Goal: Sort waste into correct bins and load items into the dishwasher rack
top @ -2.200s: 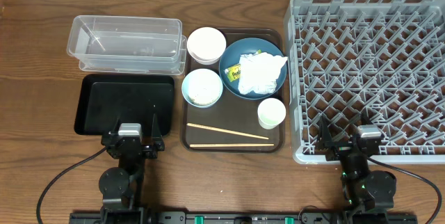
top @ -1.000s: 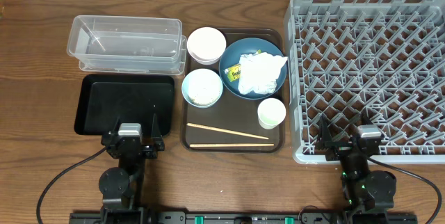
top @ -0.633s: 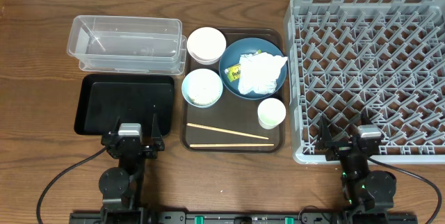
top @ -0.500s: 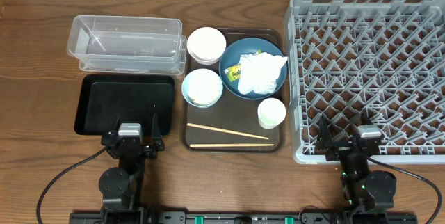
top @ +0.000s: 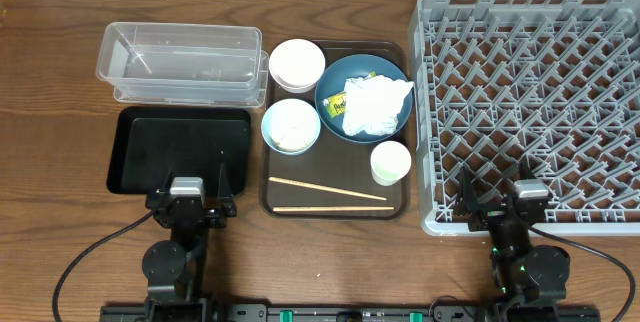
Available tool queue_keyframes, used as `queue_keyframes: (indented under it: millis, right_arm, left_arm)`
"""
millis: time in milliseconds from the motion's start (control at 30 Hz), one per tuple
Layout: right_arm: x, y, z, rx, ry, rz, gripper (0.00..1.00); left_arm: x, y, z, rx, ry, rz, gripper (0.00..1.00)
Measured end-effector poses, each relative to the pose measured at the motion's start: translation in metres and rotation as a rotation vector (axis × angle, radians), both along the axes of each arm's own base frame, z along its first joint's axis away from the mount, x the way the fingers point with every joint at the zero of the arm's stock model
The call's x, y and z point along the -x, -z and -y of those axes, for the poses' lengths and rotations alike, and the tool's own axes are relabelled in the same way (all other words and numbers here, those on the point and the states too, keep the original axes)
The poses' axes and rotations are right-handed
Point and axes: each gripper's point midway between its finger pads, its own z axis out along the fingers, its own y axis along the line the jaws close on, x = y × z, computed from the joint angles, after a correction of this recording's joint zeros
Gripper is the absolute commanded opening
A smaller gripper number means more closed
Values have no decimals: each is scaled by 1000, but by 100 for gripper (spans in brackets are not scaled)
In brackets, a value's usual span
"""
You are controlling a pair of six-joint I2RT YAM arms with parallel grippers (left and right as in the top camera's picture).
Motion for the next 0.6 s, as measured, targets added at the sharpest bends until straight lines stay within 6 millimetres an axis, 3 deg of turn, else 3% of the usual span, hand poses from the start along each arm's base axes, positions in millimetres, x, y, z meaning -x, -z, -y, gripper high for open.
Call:
queue_keyframes:
  millis: [400,600]
  right_arm:
    - [-1,-1,9,13,53,4,99]
    - [-1,-18,9,7,54,74,99]
  left_arm:
    - [0,0,0,0,0,0,88]
    - [0,0,2,20,8,2,88]
